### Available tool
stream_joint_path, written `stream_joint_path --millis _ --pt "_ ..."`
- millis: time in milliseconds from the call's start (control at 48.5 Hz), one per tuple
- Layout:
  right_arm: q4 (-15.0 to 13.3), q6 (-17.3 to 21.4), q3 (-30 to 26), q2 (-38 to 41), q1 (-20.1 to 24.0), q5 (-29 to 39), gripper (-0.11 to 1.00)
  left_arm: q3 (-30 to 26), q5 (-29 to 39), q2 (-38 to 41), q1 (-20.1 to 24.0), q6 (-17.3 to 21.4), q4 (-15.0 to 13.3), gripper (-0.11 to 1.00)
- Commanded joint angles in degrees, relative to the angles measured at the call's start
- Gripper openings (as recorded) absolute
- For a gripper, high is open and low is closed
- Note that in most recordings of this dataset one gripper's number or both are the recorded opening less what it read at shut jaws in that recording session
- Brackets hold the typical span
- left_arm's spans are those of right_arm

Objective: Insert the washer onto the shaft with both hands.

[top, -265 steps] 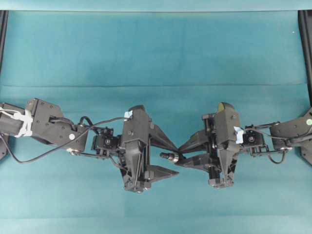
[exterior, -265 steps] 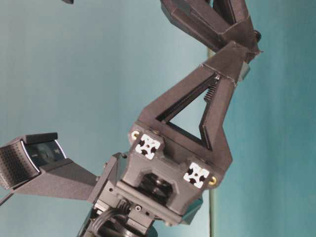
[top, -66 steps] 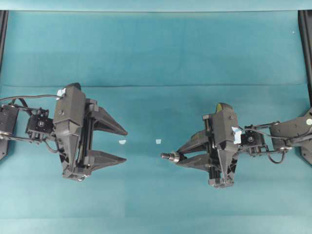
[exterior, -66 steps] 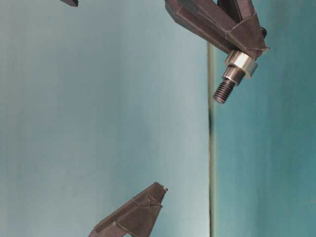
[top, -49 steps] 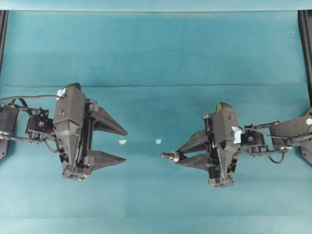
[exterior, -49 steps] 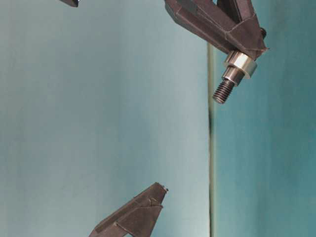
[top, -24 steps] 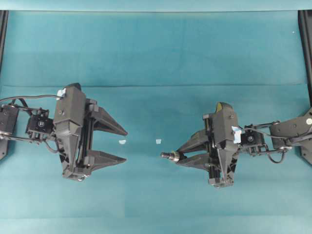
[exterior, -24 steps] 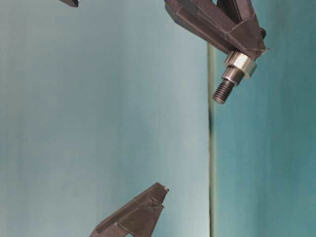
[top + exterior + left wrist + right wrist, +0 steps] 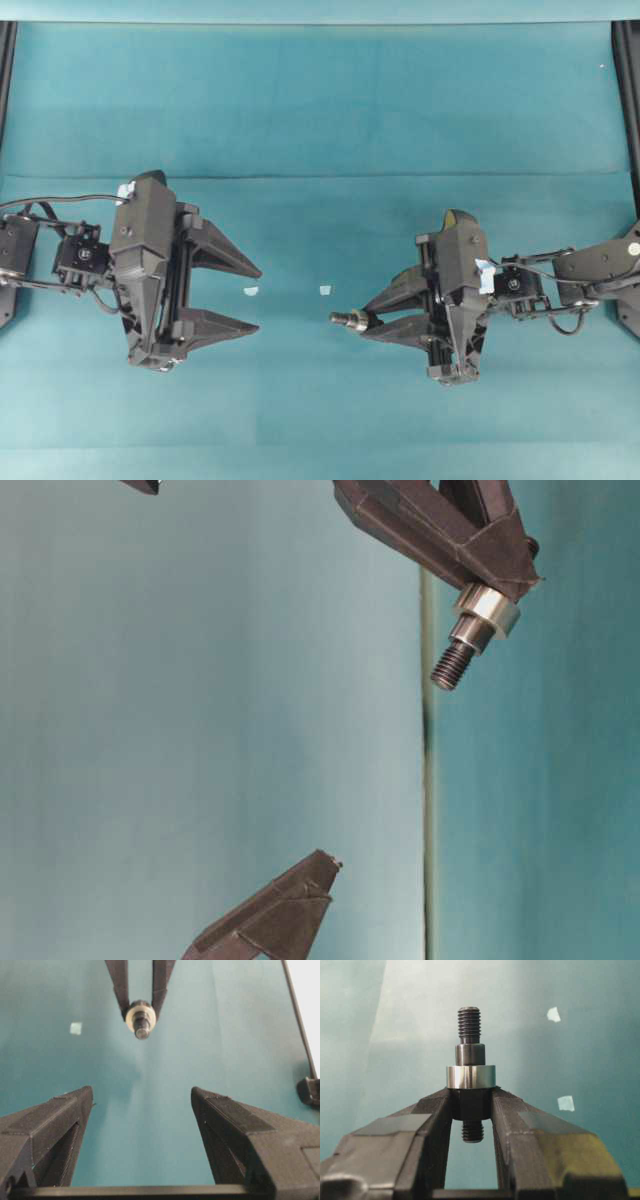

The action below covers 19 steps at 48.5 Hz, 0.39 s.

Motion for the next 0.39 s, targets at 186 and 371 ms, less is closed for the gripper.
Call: stream_joint_path --millis 186,371 --pt "0.1 0.4 -0.8 -0.5 0.0 -0.4 0.00 -0.6 -0.3 -0.3 -0.1 -0.1 0.1 0.86" --pt "0.1 0.4 -0.7 -0.5 0.0 -0.4 0.00 -0.7 -0.3 0.1 -0.1 -0.1 0.1 0.86"
